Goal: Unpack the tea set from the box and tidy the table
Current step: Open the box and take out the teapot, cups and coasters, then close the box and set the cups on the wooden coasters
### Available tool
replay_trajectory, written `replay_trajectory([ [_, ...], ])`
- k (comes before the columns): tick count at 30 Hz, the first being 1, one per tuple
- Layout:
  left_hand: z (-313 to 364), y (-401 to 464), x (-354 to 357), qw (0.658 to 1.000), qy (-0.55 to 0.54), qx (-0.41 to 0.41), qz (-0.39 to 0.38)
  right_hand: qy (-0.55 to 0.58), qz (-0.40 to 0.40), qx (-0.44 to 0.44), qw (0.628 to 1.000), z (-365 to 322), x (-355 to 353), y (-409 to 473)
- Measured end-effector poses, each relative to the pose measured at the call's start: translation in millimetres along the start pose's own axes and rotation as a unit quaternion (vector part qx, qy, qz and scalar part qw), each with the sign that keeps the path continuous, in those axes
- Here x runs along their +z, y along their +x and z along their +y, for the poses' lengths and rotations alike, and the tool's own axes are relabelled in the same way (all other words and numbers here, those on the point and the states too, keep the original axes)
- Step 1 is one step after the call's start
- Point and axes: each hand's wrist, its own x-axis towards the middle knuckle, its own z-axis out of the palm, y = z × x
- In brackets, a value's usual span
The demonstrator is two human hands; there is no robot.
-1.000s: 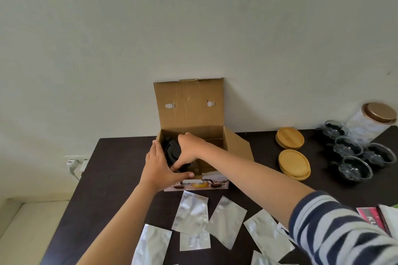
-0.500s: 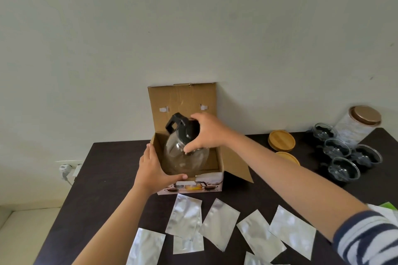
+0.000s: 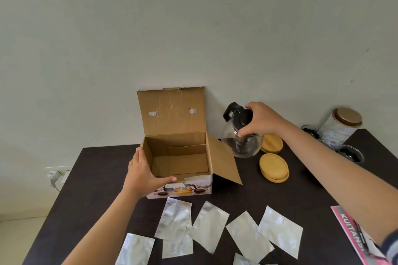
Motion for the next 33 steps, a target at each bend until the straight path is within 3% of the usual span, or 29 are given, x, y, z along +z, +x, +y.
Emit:
replay_trajectory([
  [13, -4.9, 4.3, 3.5, 1.0, 0.005, -0.005, 0.009, 0.001, -0.07, 0.046, 0.997, 36.2, 66.7, 30.4],
  [26, -3.2, 4.7, 5.7, 1.0, 0.0, -0.006, 0.017, -0.014, -0.092, 0.053, 0.994, 51.6, 72.7, 37.1],
  [28, -3.0, 4.3, 5.7, 1.0, 0.003, -0.008, 0.015, -0.074, -0.064, 0.039, 0.994, 46.3, 75.0, 29.2],
  [30, -4.4, 4.7, 4.7, 1.0, 0.008, -0.009, 0.013, -0.08, 0.013, 0.012, 0.997, 33.8, 83.0, 12.6],
  [33, -6.9, 6.4, 2.3, 1.0, 0.023, -0.011, 0.0, 0.105, 0.134, 0.015, 0.985, 3.5, 110.0, -28.5],
])
